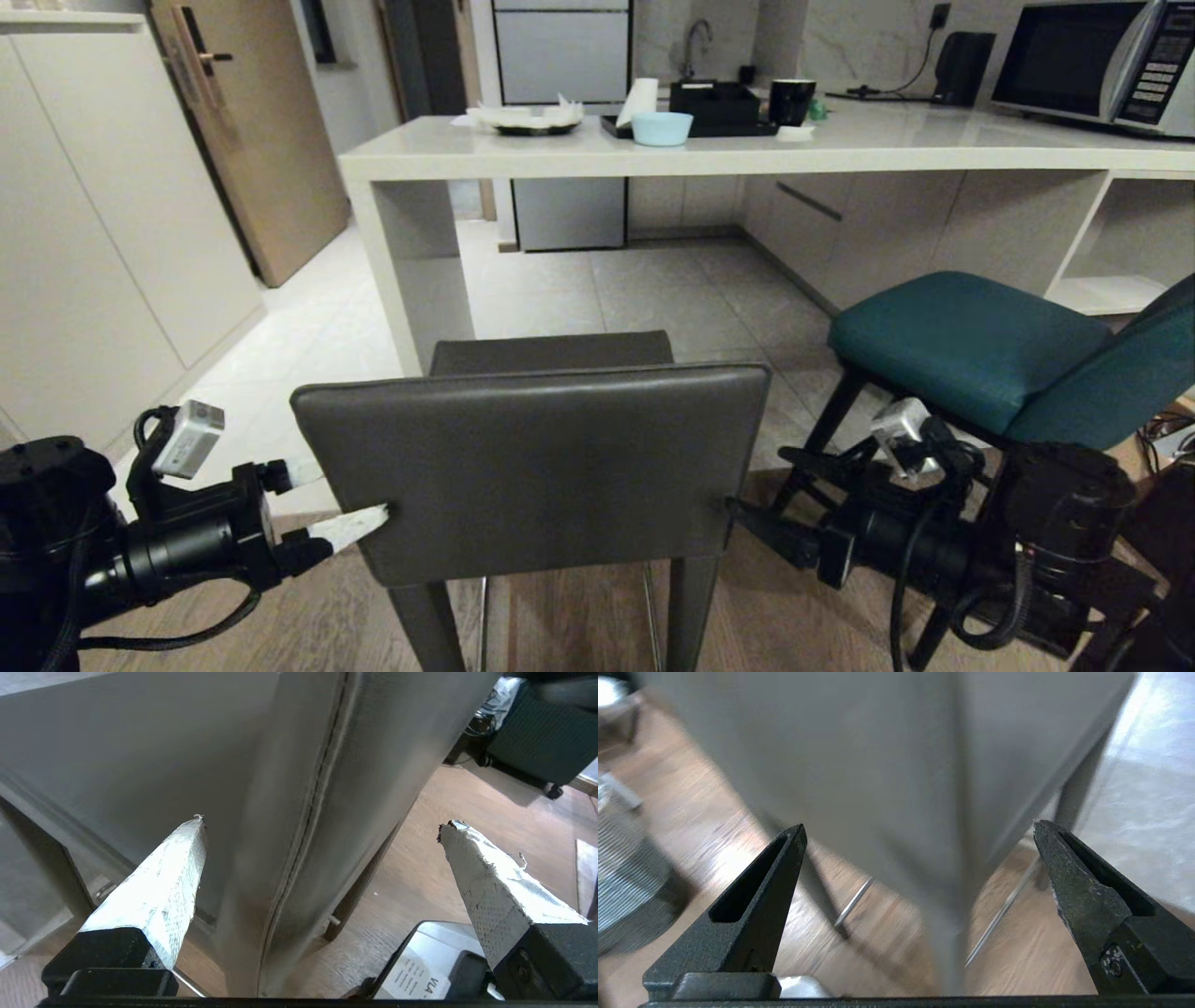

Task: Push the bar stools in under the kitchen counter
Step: Pull the gray chair out from under the dining table

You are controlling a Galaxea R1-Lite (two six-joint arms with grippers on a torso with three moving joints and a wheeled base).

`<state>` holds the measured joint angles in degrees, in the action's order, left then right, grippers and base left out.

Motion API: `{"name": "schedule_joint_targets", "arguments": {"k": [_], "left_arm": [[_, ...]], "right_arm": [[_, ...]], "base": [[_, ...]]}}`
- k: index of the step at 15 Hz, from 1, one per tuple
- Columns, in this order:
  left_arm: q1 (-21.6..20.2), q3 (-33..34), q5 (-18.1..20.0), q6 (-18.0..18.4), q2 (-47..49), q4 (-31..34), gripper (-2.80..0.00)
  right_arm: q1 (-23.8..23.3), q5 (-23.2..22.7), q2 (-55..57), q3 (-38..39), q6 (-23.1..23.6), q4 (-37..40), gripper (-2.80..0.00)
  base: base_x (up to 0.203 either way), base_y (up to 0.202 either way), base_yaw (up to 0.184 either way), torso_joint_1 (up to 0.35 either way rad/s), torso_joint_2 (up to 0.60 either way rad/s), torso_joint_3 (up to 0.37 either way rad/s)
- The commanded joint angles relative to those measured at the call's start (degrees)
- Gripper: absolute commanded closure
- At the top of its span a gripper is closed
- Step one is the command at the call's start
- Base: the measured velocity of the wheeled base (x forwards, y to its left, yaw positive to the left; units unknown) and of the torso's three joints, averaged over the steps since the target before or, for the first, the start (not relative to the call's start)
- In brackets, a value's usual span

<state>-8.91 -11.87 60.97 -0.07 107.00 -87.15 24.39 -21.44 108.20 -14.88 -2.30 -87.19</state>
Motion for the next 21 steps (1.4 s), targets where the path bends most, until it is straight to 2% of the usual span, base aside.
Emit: {"name": "schedule_joint_targets", "arguments": {"k": [1, 3, 6, 9, 12, 14, 17, 21], "left_arm": [[0.6, -0.3, 0.2, -0.2, -0.5, -0.5, -2.8], [3.4, -1.7, -0.9, -1.8, -1.7, -0.5, -2.8], [7.4, -1.7, -2.8, -2.3, -2.4, -0.5, -2.8], [7.9, -0.8, -3.1, -2.3, -2.9, -0.5, -2.8], [9.3, -0.1, -3.2, -2.3, -4.7, -0.5, -2.8], [13.0, 0.2, -5.1, -2.9, -6.7, -0.5, -2.8], [19.4, -0.4, -10.8, -6.8, -8.4, -0.5, -2.8], [20.5, -0.1, -11.4, -7.0, -8.0, -0.5, -2.8]], "right_arm": [[-2.2, 0.5, 3.5, -3.3, 0.0, -0.5, -2.8], [-3.0, 2.2, 5.4, -6.0, 0.0, -0.5, -2.8], [-3.2, 3.9, 8.0, -9.0, 0.1, -0.5, -2.8], [-3.3, 4.0, 9.1, -10.5, 0.1, -0.4, -2.8], [-3.8, 5.3, 9.1, -15.0, 0.1, 2.8, -2.8], [-4.2, 6.5, 9.7, -17.8, 0.1, 4.0, -2.8], [-5.3, 7.1, 11.2, -20.1, 0.1, 4.4, -2.8], [-6.5, 7.3, 12.7, -22.3, 0.1, 4.4, -2.8]], "base": [[0.0, 0.0, 0.0, 0.0, 0.0, 0.0], [0.0, 0.0, 0.0, 0.0, 0.0, 0.0], [0.0, 0.0, 0.0, 0.0, 0.0, 0.0], [0.0, 0.0, 0.0, 0.0, 0.0, 0.0], [0.0, 0.0, 0.0, 0.0, 0.0, 0.0], [0.0, 0.0, 0.0, 0.0, 0.0, 0.0], [0.0, 0.0, 0.0, 0.0, 0.0, 0.0], [0.0, 0.0, 0.0, 0.0, 0.0, 0.0]]}}
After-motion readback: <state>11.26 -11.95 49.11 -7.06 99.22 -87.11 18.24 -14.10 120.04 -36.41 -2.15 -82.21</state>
